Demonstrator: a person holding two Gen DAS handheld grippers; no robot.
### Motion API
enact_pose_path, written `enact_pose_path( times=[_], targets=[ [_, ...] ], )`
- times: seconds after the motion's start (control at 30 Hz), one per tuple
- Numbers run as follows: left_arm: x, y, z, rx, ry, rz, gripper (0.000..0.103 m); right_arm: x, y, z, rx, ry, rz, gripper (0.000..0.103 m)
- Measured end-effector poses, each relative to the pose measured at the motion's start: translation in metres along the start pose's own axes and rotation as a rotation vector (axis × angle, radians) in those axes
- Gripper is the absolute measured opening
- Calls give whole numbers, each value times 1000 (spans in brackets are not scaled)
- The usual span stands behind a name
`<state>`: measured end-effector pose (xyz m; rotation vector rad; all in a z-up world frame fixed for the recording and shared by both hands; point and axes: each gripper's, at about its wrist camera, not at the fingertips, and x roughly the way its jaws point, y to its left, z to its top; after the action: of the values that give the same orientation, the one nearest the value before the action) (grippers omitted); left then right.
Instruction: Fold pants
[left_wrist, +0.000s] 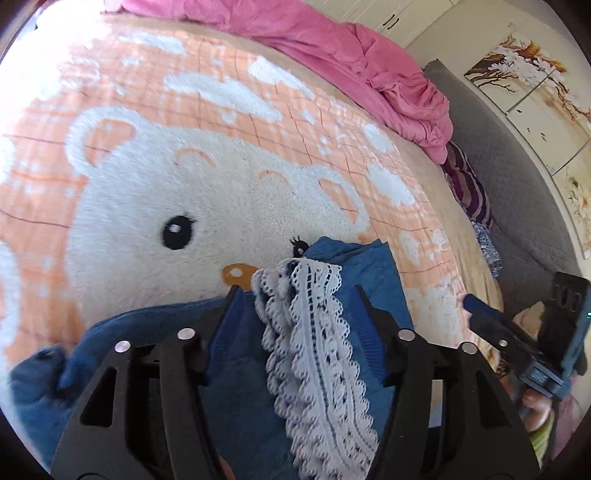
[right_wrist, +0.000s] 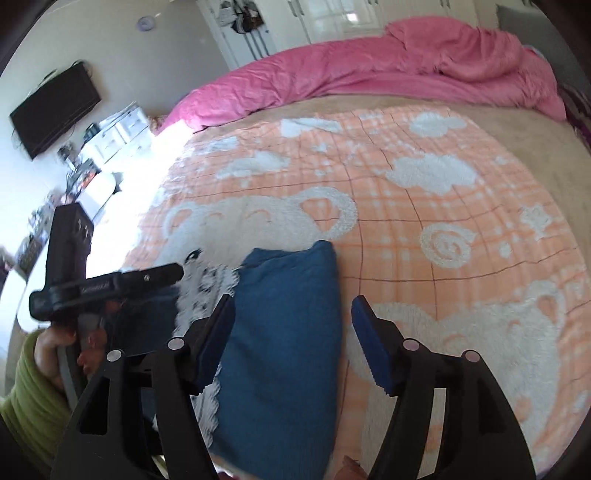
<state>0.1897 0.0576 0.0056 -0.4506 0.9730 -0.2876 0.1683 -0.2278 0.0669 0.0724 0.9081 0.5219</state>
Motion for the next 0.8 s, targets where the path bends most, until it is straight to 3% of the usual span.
enact_pose_path(
  times=[0.1,0.17,0.33,0.43,0.8],
  targets=[
    [-33,-6,-19,13,-61,49,59,-11,8,-12,-41,-27,8,76],
    [-50,-7,-38,-9,-69,66,62,-6,8,-23,-50,-8,6,76],
    [-72,-14,-64,-71,-53,-24,64,8,9,-45,-51,46,10,76],
    [-75,-24,-76,-14,-80,15,65,8,14,-54,-61,56,0,76],
    [-33,-20,-136,-9,74,-34,65,19,-4,-83,47,84,-46,76]
  ],
)
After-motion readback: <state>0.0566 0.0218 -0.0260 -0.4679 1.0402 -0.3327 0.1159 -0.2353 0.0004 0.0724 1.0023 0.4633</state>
